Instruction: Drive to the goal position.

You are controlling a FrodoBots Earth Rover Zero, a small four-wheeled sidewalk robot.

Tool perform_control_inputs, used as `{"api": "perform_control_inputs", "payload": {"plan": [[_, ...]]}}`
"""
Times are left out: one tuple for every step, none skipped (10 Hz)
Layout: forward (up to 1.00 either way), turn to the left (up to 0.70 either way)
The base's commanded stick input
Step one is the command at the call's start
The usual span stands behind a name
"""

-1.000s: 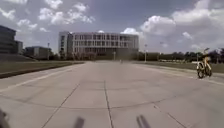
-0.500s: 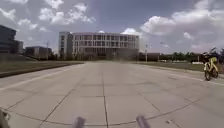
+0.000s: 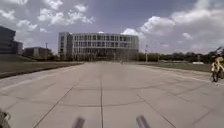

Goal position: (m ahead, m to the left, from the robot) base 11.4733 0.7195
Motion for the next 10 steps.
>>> {"api": "perform_control_inputs", "payload": {"plan": [[0.7, 0.0], [0.7, 0.0], [0.7, 0.0], [0.7, 0.0], [0.7, 0.0], [0.7, 0.0], [0.7, 0.0], [0.7, 0.0], [0.7, 0.0], [0.7, 0.0]]}}
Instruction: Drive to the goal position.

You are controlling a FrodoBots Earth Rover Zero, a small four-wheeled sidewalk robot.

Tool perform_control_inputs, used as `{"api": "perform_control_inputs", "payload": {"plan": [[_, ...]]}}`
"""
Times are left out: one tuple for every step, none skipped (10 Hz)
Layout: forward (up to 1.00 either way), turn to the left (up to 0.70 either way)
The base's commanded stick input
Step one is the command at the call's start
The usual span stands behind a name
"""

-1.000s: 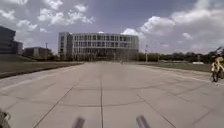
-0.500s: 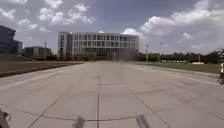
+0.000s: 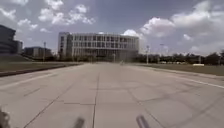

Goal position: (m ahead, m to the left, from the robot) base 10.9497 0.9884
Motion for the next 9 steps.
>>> {"api": "perform_control_inputs", "payload": {"plan": [[0.7, 0.0], [0.7, 0.0], [0.7, 0.0], [0.7, 0.0], [0.7, 0.0], [0.7, 0.0], [0.7, 0.0], [0.7, 0.0], [0.7, 0.0]]}}
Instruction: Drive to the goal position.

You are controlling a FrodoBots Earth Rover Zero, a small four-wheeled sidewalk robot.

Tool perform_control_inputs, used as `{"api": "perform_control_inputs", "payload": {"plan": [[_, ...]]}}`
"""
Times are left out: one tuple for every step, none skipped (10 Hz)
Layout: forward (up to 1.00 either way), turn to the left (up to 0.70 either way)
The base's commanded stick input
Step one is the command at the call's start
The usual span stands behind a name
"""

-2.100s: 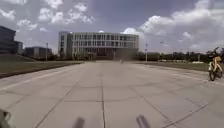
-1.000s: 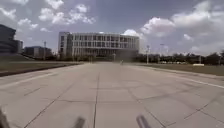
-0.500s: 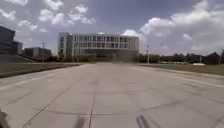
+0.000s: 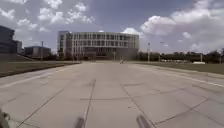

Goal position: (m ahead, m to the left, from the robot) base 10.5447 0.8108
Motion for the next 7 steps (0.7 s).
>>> {"api": "perform_control_inputs", "payload": {"plan": [[0.7, 0.0], [0.7, 0.0], [0.7, 0.0], [0.7, 0.0], [0.7, 0.0], [0.7, 0.0], [0.7, 0.0]]}}
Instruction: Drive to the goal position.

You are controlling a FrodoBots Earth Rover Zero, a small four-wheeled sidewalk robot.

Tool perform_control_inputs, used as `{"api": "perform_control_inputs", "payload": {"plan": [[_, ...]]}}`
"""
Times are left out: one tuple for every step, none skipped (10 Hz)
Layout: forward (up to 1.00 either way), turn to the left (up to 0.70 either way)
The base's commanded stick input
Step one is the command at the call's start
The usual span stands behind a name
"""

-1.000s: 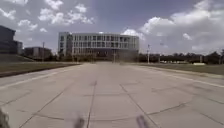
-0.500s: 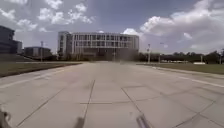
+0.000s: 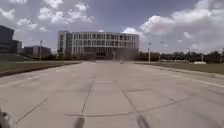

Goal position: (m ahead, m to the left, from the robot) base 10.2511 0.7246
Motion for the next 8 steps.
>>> {"api": "perform_control_inputs", "payload": {"plan": [[0.7, 0.0], [0.7, 0.0], [0.7, 0.0], [0.7, 0.0], [0.7, 0.0], [0.7, 0.0], [0.7, 0.0], [0.7, 0.0]]}}
